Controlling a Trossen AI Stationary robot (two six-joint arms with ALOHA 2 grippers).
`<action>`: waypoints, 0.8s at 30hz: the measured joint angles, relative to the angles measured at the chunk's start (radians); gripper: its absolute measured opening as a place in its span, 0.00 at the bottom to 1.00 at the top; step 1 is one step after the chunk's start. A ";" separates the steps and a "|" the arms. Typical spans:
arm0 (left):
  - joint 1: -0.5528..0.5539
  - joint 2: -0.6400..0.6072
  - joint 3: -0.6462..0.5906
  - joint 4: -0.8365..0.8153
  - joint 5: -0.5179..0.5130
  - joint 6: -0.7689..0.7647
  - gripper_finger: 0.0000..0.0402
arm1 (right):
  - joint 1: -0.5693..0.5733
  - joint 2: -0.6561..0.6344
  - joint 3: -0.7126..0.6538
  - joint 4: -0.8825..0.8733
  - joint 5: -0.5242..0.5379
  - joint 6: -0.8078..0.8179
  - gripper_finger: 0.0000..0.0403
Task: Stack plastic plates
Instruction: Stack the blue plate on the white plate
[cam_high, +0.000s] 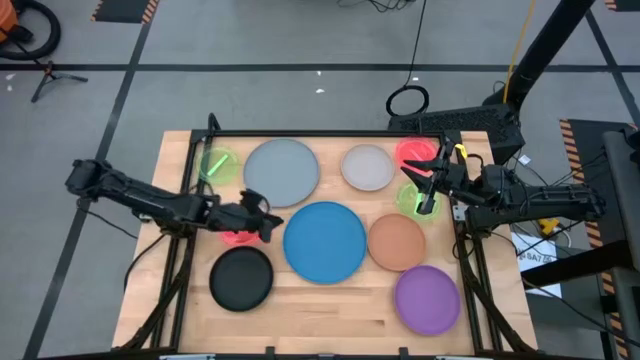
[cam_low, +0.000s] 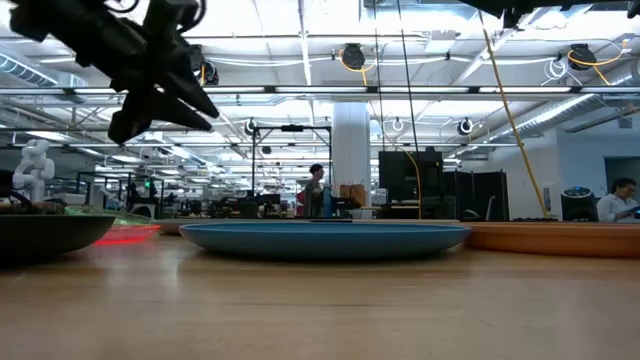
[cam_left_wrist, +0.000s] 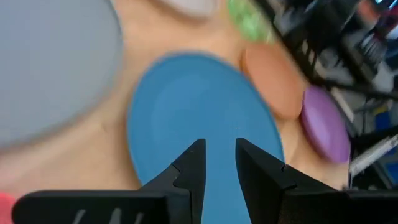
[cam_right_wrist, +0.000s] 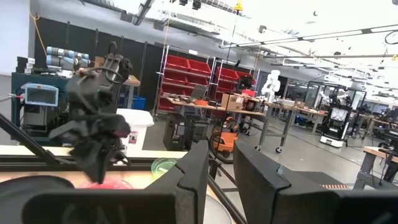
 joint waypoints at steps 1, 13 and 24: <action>-0.010 0.035 0.028 -0.033 0.006 -0.013 0.23 | 0.000 0.000 0.000 0.000 0.000 0.000 0.17; -0.099 0.316 0.251 -0.326 0.095 -0.181 0.23 | 0.000 0.000 0.000 0.000 0.000 0.005 0.17; -0.108 0.347 0.267 -0.345 0.091 -0.182 0.23 | 0.000 0.000 0.000 0.001 0.000 0.005 0.17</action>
